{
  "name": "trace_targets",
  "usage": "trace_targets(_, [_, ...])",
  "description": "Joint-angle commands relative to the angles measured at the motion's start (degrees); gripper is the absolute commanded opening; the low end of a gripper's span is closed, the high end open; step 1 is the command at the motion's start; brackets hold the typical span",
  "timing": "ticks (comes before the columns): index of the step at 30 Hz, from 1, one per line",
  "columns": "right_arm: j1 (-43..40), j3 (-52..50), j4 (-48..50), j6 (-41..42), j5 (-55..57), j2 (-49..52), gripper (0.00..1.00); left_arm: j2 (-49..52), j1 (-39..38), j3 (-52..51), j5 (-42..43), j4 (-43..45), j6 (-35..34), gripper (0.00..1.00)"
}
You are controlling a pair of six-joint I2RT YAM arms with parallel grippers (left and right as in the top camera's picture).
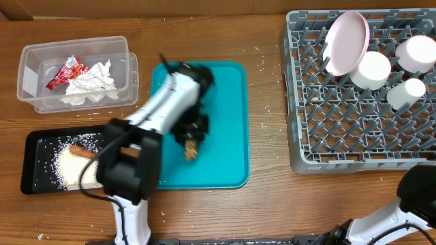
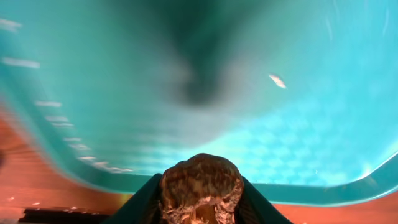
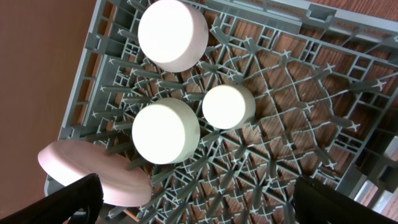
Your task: Sort waste into correct bins and load items into the dishwasher
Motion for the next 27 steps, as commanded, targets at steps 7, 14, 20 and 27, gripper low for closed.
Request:
trace_targets(7, [0.11, 0.17, 0.11, 0.24, -0.33, -0.26, 1.00, -9.94, 24.35, 9.92, -4.94, -3.87, -0.55, 0.45])
trace_targets(14, [0.11, 0.17, 0.11, 0.24, -0.33, -0.26, 1.00, -10.08, 39.56, 9.44, -1.86, -4.20, -0.72, 0.45])
trace_targets(20, [0.11, 0.17, 0.11, 0.24, -0.33, -0.26, 1.00, -10.08, 40.68, 8.00, 11.41, -1.64, 7.56, 0.42])
trace_targets(27, [0.11, 0.17, 0.11, 0.24, -0.33, -0.26, 1.00, -10.05, 28.55, 5.70, 9.97, 2.64, 9.75, 0.48])
